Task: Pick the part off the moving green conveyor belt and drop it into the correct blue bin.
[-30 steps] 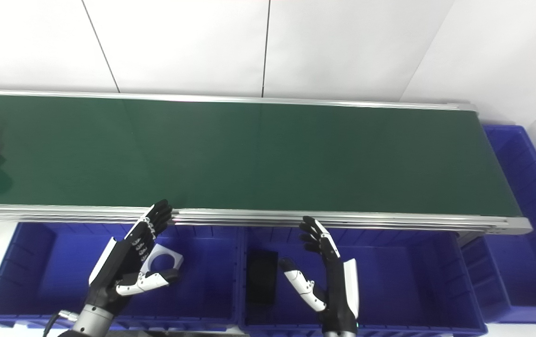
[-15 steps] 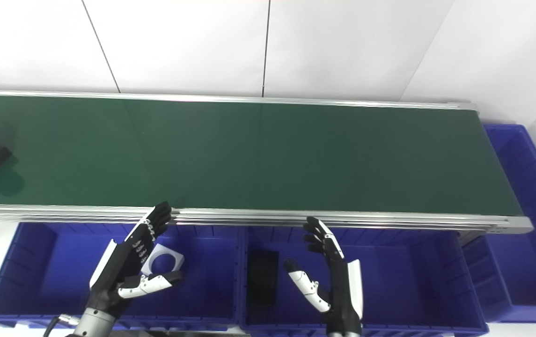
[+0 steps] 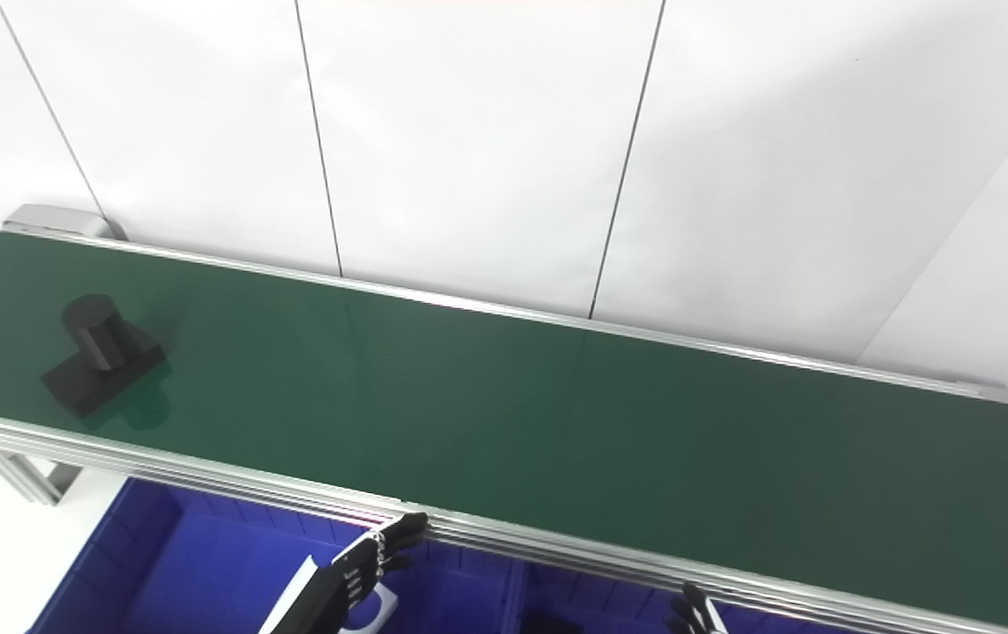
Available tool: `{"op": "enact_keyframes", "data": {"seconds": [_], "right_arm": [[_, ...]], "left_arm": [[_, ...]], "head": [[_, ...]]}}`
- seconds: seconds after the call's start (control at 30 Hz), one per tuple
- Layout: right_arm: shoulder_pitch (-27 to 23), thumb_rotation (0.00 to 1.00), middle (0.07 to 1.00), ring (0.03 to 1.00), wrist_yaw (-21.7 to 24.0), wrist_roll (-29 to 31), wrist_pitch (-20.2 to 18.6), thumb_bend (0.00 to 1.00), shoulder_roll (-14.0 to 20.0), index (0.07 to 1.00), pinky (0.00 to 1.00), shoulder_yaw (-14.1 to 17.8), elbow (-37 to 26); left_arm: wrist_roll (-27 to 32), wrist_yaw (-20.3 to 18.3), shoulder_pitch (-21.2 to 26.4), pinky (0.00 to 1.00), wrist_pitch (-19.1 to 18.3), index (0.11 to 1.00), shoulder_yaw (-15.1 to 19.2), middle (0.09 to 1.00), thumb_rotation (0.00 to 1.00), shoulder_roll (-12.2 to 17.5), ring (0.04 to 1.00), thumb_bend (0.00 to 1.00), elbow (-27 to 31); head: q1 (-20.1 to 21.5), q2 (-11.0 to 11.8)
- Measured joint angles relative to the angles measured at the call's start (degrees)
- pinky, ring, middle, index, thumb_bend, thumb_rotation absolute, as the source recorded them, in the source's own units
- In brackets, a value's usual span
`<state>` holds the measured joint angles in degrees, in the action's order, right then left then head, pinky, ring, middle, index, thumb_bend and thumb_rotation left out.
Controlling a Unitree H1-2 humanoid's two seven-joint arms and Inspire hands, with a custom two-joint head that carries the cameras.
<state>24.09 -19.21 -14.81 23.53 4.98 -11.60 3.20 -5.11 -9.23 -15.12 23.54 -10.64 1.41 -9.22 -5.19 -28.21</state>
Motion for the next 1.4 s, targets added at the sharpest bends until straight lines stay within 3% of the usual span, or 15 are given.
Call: {"op": "enact_keyframes", "data": {"seconds": [0.23, 0.5, 0.57, 0.6, 0.73, 0.87, 1.0, 1.4], "right_arm": [[-0.5, 0.52, 0.852, 0.809, -1.9, 0.9, 0.0, 0.26, 1.1, 0.903, 0.79, -0.8, 0.5], [-0.4, 0.70, 0.857, 0.827, -3.6, 1.9, 0.0, 0.34, 2.1, 0.925, 0.86, -1.4, -0.6], [-0.2, 0.75, 0.831, 0.810, -3.9, 2.0, 0.0, 0.40, 2.5, 0.901, 0.85, -1.4, -2.4], [-0.2, 0.78, 0.798, 0.769, -4.4, 1.6, 0.0, 0.44, 2.6, 0.868, 0.78, -1.4, -3.2], [-1.2, 0.83, 0.818, 0.779, -8.9, -1.9, 0.0, 0.54, 2.8, 0.858, 0.78, -1.6, -6.1], [-3.0, 0.85, 0.849, 0.838, -8.0, 0.5, 0.2, 0.65, 3.8, 0.872, 0.86, -2.0, -11.0], [-5.2, 0.79, 0.816, 0.798, -5.8, 3.0, 0.3, 0.64, 4.0, 0.874, 0.90, -1.6, -14.8], [-7.0, 0.82, 0.791, 0.754, -0.7, 4.2, 0.3, 0.73, 3.0, 0.861, 0.83, 2.1, -15.9]], "left_arm": [[-0.5, 0.7, 0.1, 0.85, 0.4, 0.850, -0.3, 0.900, 0.26, -0.2, 0.896, 0.99, -0.5], [-0.9, 1.4, 0.5, 0.85, 0.5, 0.849, -0.8, 0.894, 0.25, -0.3, 0.890, 0.99, -1.4], [-0.9, 1.4, 0.6, 0.84, 0.5, 0.842, -1.0, 0.885, 0.25, -0.3, 0.882, 0.99, -1.5], [-0.9, 1.4, 0.7, 0.84, 0.5, 0.838, -1.0, 0.881, 0.25, -0.3, 0.877, 0.99, -1.5], [-1.3, 1.9, 1.1, 0.82, 0.7, 0.839, -1.3, 0.886, 0.26, -0.4, 0.874, 0.99, -1.8], [-2.5, 2.8, 1.9, 0.81, 0.7, 0.839, -2.3, 0.886, 0.27, -0.3, 0.865, 0.99, -2.3], [-3.3, 4.1, 2.3, 0.80, 0.8, 0.832, -3.4, 0.880, 0.27, -0.3, 0.862, 0.99, -3.0], [-5.1, 7.9, 2.8, 0.76, 0.8, 0.834, -5.3, 0.876, 0.29, 0.7, 0.853, 0.98, -2.8]], "head": [[0.1, 0.4], [-0.5, 0.4], [-0.9, 0.4], [-1.0, 0.4], [-1.1, 0.4], [-1.1, 0.4], [-1.3, 0.4], [-1.0, 0.2]]}}
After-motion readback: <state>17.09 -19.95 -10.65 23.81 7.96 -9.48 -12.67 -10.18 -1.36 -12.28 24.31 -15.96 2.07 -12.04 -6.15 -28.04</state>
